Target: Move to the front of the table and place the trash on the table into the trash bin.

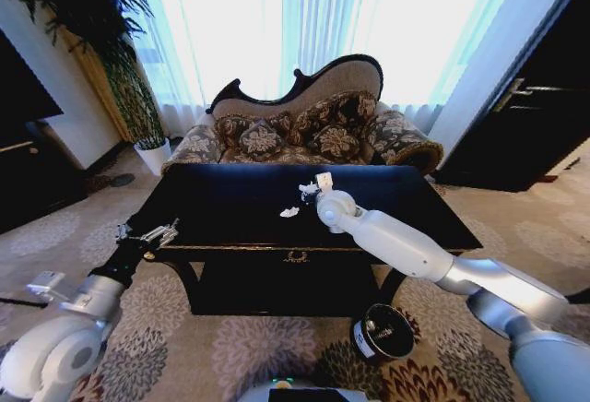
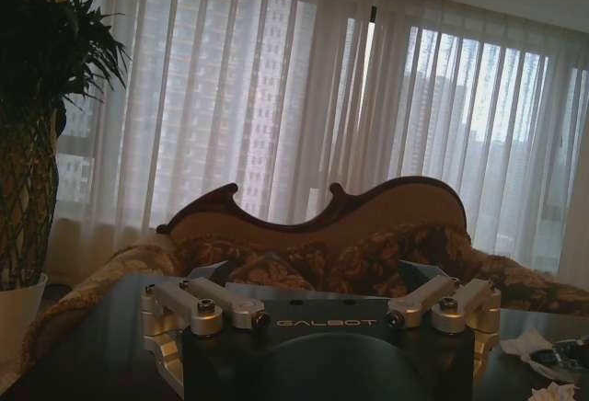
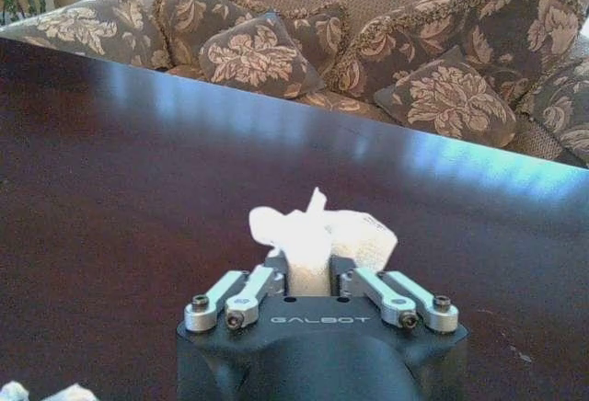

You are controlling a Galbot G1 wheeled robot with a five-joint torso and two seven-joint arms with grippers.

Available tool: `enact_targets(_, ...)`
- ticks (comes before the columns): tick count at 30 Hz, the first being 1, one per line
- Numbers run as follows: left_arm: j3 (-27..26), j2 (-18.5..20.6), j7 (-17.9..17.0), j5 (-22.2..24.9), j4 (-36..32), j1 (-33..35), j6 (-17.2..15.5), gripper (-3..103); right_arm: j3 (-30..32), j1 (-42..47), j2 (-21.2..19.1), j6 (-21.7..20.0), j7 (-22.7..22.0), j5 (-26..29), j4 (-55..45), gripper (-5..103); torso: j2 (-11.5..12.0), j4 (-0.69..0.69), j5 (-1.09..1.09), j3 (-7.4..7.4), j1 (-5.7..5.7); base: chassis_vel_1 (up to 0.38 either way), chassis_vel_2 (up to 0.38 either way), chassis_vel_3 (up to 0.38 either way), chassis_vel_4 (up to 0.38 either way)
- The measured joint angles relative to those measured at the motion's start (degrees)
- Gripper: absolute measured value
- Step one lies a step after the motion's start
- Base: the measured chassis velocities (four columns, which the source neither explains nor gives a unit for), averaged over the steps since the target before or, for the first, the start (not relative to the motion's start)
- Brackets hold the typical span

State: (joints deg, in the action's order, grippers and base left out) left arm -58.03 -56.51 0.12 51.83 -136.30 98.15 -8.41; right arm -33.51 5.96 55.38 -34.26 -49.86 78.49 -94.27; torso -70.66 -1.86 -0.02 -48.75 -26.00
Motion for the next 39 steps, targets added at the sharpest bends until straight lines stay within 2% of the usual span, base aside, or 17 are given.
enact_targets(1,0.0,0.0,0.0,0.0,0.0,0.0,0.0,100,0.0,-0.1,-0.3,0.0,0.0,0.3,-0.2,21,0.0,0.0,0.01,0.0,0.0,0.0,0.0,0.0,0.0)
enact_targets(2,0.0,0.0,0.0,0.0,0.0,0.0,0.0,100,0.0,-0.1,-0.3,0.0,0.0,0.3,-0.2,21,0.0,0.0,0.01,0.0,0.0,0.0,0.0,0.0,0.0)
enact_targets(5,0.0,0.0,0.0,0.0,0.0,0.0,0.0,100,0.2,-0.4,-0.9,0.0,-0.1,0.7,-0.8,5,0.0,-0.01,0.01,-0.01,0.0,0.0,0.0,0.0,0.0)
enact_targets(7,0.0,0.0,0.0,0.0,0.0,0.0,0.0,100,0.4,-0.4,-1.0,0.1,-0.2,0.8,-1.1,3,0.0,-0.01,0.01,-0.01,0.0,0.0,0.0,0.0,0.0)
enact_targets(17,0.0,0.0,0.0,0.0,0.0,0.0,0.0,100,2.1,0.0,-3.4,2.3,0.7,0.2,-4.9,1,0.0,-0.01,0.01,0.0,0.0,0.0,0.0,0.0,0.0)
enact_targets(23,0.0,0.0,0.0,0.0,0.0,0.0,0.0,100,7.4,2.1,-8.1,2.6,1.9,-0.3,-8.8,1,0.0,0.01,0.0,0.0,-0.01,0.0,0.0,0.0,0.0)
enact_targets(28,0.0,0.0,0.0,0.0,0.0,0.0,0.0,100,18.9,12.4,-14.7,3.0,4.0,-1.8,-14.9,1,0.0,0.0,0.01,0.0,0.0,0.0,0.0,0.0,0.0)
enact_targets(29,0.0,0.0,0.0,0.0,0.0,0.0,0.0,100,18.9,12.4,-14.7,3.0,4.0,-1.8,-14.9,1,0.0,0.0,0.01,0.0,0.0,0.0,0.0,0.0,0.0)
enact_targets(34,0.0,0.0,0.0,0.0,0.0,0.0,0.0,100,38.1,32.4,-21.4,4.7,10.1,-9.9,-23.9,1,0.0,-0.02,0.02,0.0,0.0,0.0,0.0,0.0,0.0)
enact_targets(35,0.0,0.0,0.0,0.0,0.0,0.0,0.0,100,38.1,32.4,-21.4,4.7,10.1,-9.9,-23.9,1,0.0,-0.02,0.02,0.0,0.0,0.0,0.0,0.0,0.0)
enact_targets(37,0.0,0.0,0.0,0.0,0.0,0.0,0.0,100,44.0,40.1,-22.6,5.6,12.5,-13.2,-27.0,1,0.0,-0.02,0.0,0.01,0.01,0.0,0.0,0.0,0.0)
enact_targets(39,0.0,0.0,0.0,0.0,0.0,0.0,0.0,100,47.8,44.5,-22.8,5.9,13.3,-14.3,-28.3,1,0.0,-0.01,0.03,0.01,0.0,0.0,0.0,0.0,0.0)
